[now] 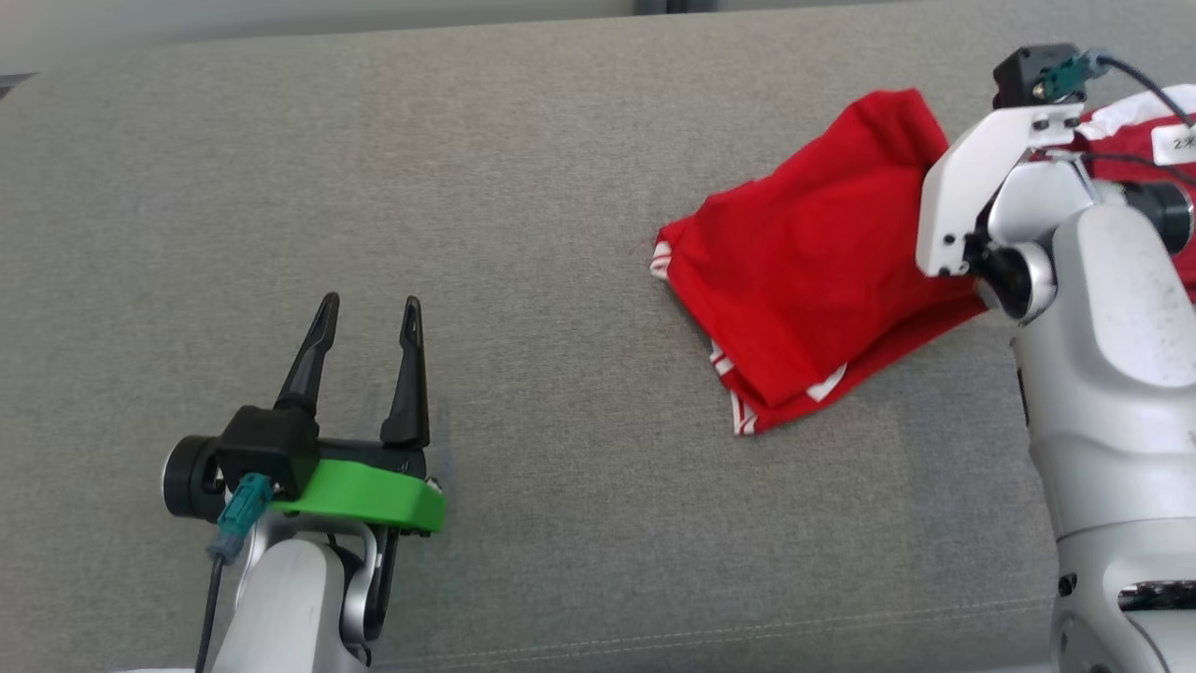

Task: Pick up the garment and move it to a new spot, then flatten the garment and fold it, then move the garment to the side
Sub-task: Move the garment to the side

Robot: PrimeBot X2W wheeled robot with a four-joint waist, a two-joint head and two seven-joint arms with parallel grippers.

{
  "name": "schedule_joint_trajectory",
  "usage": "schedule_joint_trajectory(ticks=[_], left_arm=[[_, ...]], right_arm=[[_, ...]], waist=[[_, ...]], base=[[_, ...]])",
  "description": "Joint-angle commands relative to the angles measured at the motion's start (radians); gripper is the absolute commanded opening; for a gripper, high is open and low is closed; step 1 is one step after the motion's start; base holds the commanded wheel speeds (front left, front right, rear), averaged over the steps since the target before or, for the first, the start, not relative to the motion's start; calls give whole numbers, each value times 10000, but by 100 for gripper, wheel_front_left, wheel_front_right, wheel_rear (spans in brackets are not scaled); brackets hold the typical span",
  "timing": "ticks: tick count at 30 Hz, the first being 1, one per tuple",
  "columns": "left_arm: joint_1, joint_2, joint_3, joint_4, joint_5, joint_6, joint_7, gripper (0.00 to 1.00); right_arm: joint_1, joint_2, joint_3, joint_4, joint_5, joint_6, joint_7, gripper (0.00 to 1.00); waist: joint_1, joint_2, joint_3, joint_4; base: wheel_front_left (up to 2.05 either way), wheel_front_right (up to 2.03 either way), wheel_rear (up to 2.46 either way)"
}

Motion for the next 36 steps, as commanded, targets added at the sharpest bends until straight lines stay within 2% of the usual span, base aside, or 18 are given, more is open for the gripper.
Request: schedule_joint_trajectory(ticks=[1, 9, 14, 21, 29, 34, 35, 36], left_arm=[[-289, 23, -85, -173, 120, 6, -2, 100], [-720, 83, -619, -265, 493, -177, -2, 100], [-961, 151, -914, -269, 660, -282, -2, 100], [-1267, 150, -1412, -310, 746, -425, 28, 100], [-1722, 214, -1939, -493, 881, -528, 185, 100], [-1929, 213, -2232, -581, 868, -577, 251, 100], [-1953, 214, -2291, -592, 859, -578, 279, 100], [-1981, 217, -2342, -609, 861, -586, 288, 100]], right_arm=[[-422, -165, -78, 96, -125, -16, -151, 0], [-1718, -727, -456, 426, -393, -17, -232, 0], [-2242, -1302, -397, 499, -671, -17, -218, 0], [-2823, -2161, -66, 568, -710, -17, -191, 0], [-3482, -3065, -618, 928, -1364, -18, -447, 0], [-3425, -3602, -1171, 1279, -2074, -18, -1010, 0], [-3375, -3667, -1296, 1340, -2224, -18, -1178, 26], [-3332, -3707, -1405, 1356, -2416, -18, -1396, 75]], waist=[[0, 0, 826, -856], [0, 0, 1495, -1706], [0, 0, 1813, -1931], [0, 0, 2309, -1881], [0, 0, 3075, -1572], [0, 0, 3380, -1275], [0, 0, 3441, -1217], [0, 0, 3502, -1164]], base=[[0, 0, 0], [0, 0, 0], [0, 0, 0], [0, 0, 0], [0, 0, 0], [0, 0, 0], [0, 0, 0], [0, 0, 0]])
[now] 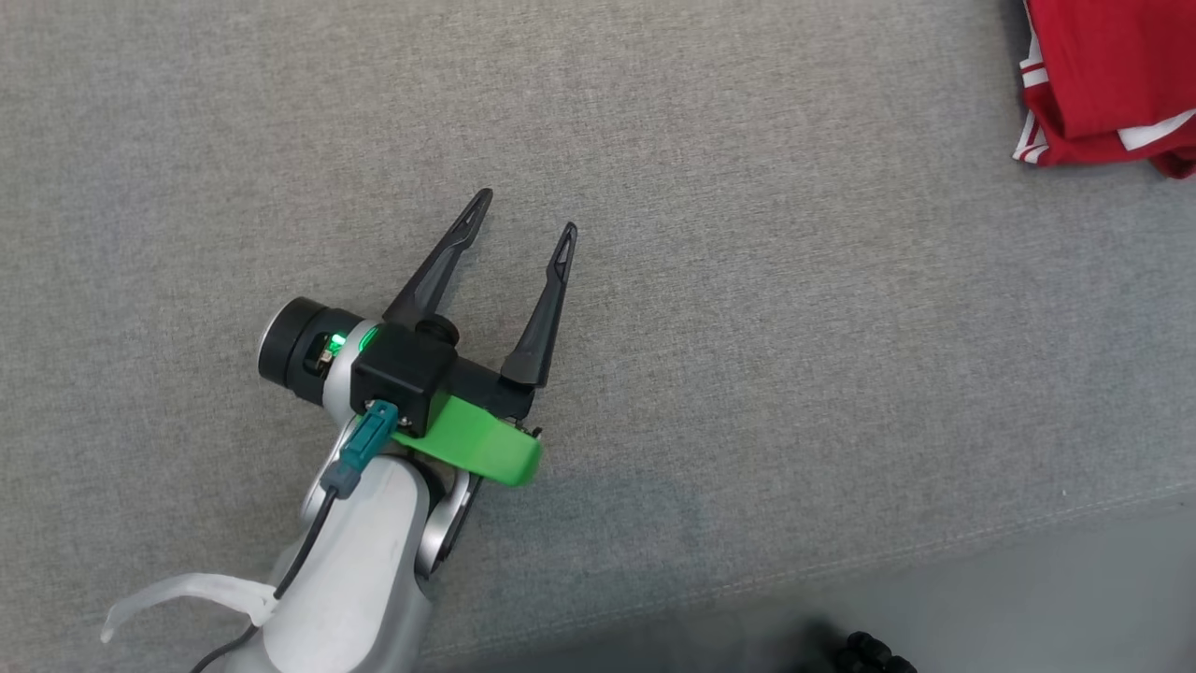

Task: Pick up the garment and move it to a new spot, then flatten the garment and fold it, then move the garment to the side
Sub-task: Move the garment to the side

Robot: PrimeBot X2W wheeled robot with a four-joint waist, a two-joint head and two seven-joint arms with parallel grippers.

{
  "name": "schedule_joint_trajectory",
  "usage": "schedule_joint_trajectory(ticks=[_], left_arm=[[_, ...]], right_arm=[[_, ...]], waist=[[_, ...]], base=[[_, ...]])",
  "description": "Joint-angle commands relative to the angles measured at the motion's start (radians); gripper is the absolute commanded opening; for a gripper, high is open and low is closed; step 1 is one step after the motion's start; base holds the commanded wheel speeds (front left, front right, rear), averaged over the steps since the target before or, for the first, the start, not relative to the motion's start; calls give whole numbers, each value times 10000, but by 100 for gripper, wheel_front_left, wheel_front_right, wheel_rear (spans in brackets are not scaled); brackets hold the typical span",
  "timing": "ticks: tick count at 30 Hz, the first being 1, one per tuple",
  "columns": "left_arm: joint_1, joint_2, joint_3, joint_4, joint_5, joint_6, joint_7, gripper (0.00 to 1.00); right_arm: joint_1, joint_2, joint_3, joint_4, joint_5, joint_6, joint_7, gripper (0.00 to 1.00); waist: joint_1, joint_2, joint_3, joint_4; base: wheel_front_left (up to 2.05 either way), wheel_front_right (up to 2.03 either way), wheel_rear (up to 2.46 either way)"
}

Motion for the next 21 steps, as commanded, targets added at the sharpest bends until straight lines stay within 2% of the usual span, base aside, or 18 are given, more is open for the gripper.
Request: schedule_joint_trajectory(ticks=[1, 6, 10, 12, 13, 18, 21], left_arm=[[-198, 77, -49, -21, 10, -1, 9, 100], [-342, 125, -219, 41, 127, 12, 31, 100], [-342, 137, -174, 95, 62, 148, -89, 100], [-269, 138, -43, 166, -92, 200, -119, 100], [-110, 109, 210, 267, -357, 369, -134, 100], [262, -7, 941, 305, -1248, 727, -227, 100], [546, 6, 1085, 422, -1643, 609, -257, 100]], right_arm=[[85, -69, -113, 30, -276, -20, -270, 100], [325, -22, -518, 175, -1210, -20, -1266, 100], [521, 432, -869, 479, -1337, -20, -2407, 100], [668, 462, -605, 665, -1497, -20, -2899, 100], [796, 589, -281, 896, -1356, -20, -3409, 100], [1254, 999, 266, 1233, -812, -20, -4559, 100], [1538, 1268, 508, 1389, -169, -20, -5210, 100]], waist=[[0, 0, 257, 252], [0, 0, 344, 399], [0, 0, 72, 471], [0, 0, -125, 495], [0, 0, -385, 514], [0, 0, -1183, 552], [0, 0, -1728, 594]], base=[[0, 0, 0], [0, 0, 0], [0, 0, 0], [0, 0, 0], [0, 0, 0], [0, 0, 0], [0, 0, 0]])
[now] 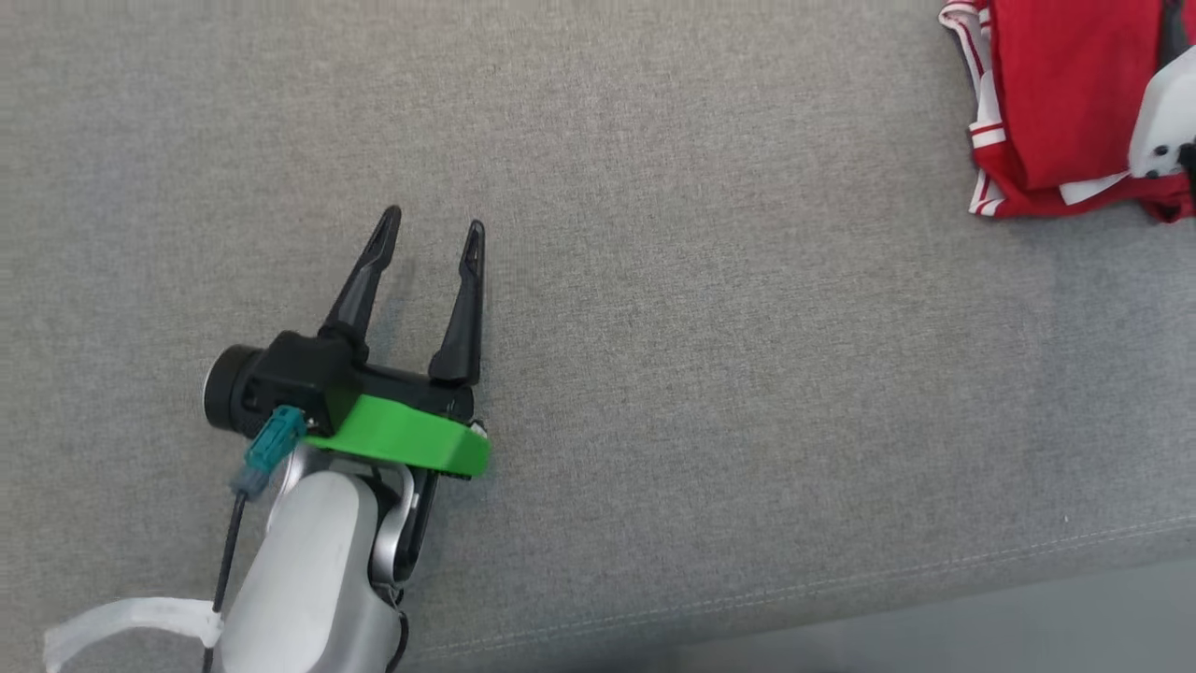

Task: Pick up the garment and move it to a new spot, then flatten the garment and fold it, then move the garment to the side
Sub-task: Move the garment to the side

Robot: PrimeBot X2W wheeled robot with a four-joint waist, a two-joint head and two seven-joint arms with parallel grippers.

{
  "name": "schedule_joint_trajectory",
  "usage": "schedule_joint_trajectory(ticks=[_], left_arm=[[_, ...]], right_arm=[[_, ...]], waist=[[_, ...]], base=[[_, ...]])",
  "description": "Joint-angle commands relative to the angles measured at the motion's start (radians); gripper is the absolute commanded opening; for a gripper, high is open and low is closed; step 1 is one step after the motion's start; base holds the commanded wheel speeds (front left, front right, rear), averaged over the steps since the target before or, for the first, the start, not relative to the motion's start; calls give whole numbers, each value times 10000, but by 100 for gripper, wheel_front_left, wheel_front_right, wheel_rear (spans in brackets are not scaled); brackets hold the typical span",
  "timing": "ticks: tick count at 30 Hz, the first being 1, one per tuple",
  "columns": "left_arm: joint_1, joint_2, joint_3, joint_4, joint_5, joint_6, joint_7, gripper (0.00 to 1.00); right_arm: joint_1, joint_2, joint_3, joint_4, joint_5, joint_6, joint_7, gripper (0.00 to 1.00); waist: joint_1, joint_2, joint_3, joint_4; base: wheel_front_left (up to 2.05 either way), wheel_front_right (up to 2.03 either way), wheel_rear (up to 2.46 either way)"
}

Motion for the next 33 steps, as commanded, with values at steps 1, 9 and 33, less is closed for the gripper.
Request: schedule_joint_trajectory(ticks=[1, 9, 33], left_arm=[[264, 5, 146, 35, -318, -62, -58, 100], [902, -24, 745, 773, -1039, 292, -2, 100], [2834, 811, 1478, 1521, -1174, 517, -61, 100]], right_arm=[[295, 115, 141, 89, 319, -19, -283, 100], [1412, 771, 357, -130, 1648, -19, -1173, 100], [7156, 2703, 732, -3884, 4739, -12, -1948, 100]], waist=[[-1, 0, -860, 95], [-1, 0, -2194, 336], [-1, 0, -4993, 1629]], base=[[0, 0, 0], [0, 0, 0], [0, 0, 0]])
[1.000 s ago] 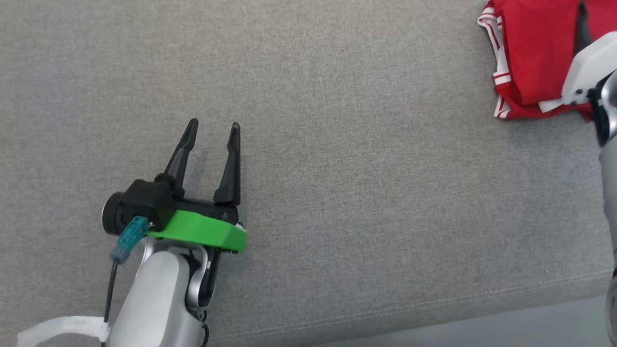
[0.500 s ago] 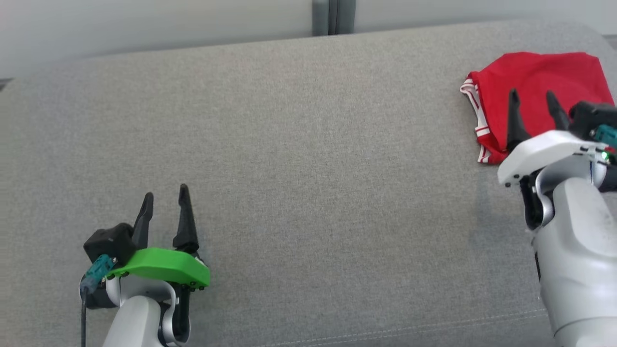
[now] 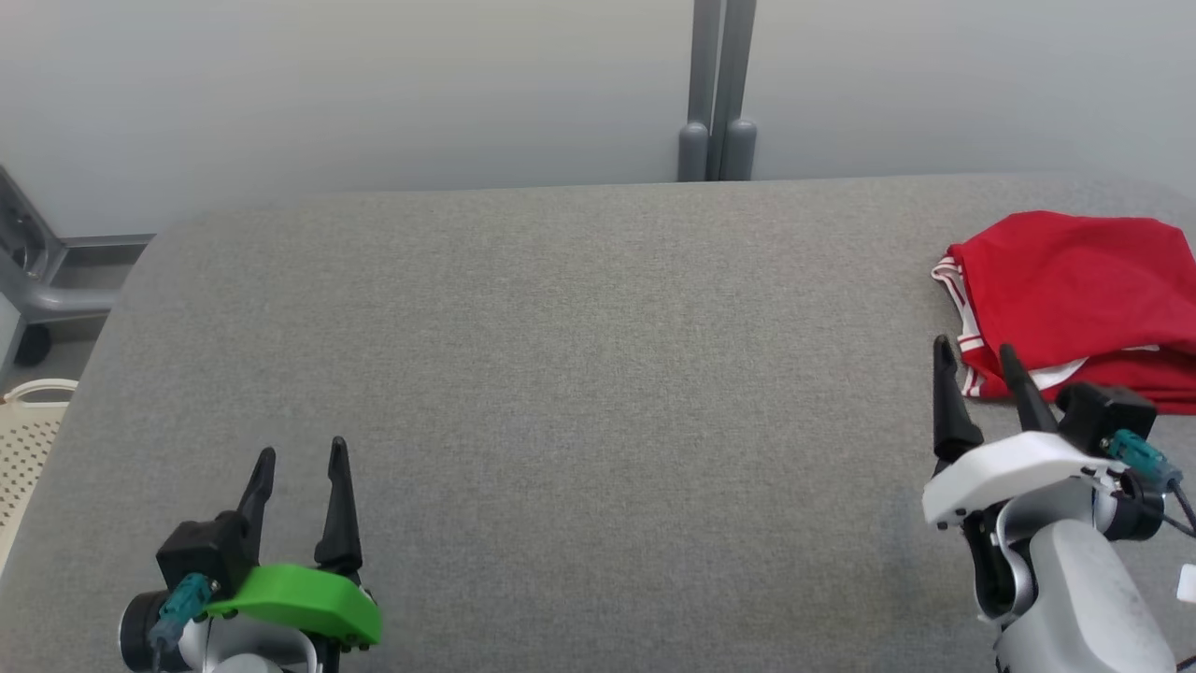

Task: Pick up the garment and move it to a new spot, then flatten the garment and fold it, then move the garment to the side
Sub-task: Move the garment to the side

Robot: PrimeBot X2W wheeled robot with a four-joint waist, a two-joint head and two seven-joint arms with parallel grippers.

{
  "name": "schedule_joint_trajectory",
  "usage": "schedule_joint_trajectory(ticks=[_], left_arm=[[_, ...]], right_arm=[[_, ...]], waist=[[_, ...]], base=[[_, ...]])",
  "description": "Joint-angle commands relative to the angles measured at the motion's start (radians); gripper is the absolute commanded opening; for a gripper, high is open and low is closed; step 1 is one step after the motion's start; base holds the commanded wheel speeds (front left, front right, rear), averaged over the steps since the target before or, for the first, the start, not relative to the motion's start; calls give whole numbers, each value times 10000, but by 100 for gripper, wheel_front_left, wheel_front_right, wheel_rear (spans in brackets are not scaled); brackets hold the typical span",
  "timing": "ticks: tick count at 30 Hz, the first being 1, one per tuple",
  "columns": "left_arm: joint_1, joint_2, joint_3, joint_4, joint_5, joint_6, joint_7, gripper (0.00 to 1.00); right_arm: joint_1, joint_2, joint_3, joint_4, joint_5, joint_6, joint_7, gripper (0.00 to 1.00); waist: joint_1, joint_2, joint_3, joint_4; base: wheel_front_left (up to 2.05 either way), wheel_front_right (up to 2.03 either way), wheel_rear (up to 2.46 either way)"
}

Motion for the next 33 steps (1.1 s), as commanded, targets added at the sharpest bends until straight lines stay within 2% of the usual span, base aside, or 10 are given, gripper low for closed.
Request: schedule_joint_trajectory(ticks=[1, 4, 12, 17, 20, 33], left_arm=[[347, 69, -26, -198, 183, -68, -76, 100], [781, 94, 42, -650, 473, -193, -80, 100], [1618, -93, 333, -1345, 1240, -322, -80, 100], [1796, -262, 491, -1650, 1553, -262, -82, 100], [1863, -408, 682, -1838, 1591, -379, -82, 100], [1657, -753, 1320, -1253, 1692, -641, -83, 100]], right_arm=[[424, -20, 220, -233, 148, -3, -78, 100], [940, -13, 558, -554, 40, -3, -145, 100], [1817, -12, 939, -1397, -1433, -3, -459, 100], [2241, -8, 712, -1605, -1639, -3, -521, 100], [2498, -8, 591, -1695, -1746, -4, -541, 100], [2703, -1, 489, -1823, -1644, -3, -530, 100]], waist=[[1, 0, -300, 365], [1, 0, -329, 450], [1, 0, -301, 588], [1, 0, -283, 661], [1, 0, -227, 654], [1, 0, 248, 289]], base=[[0, 0, 0], [0, 0, 0], [0, 0, 0], [0, 0, 0], [0, 0, 0], [0, 0, 0]])
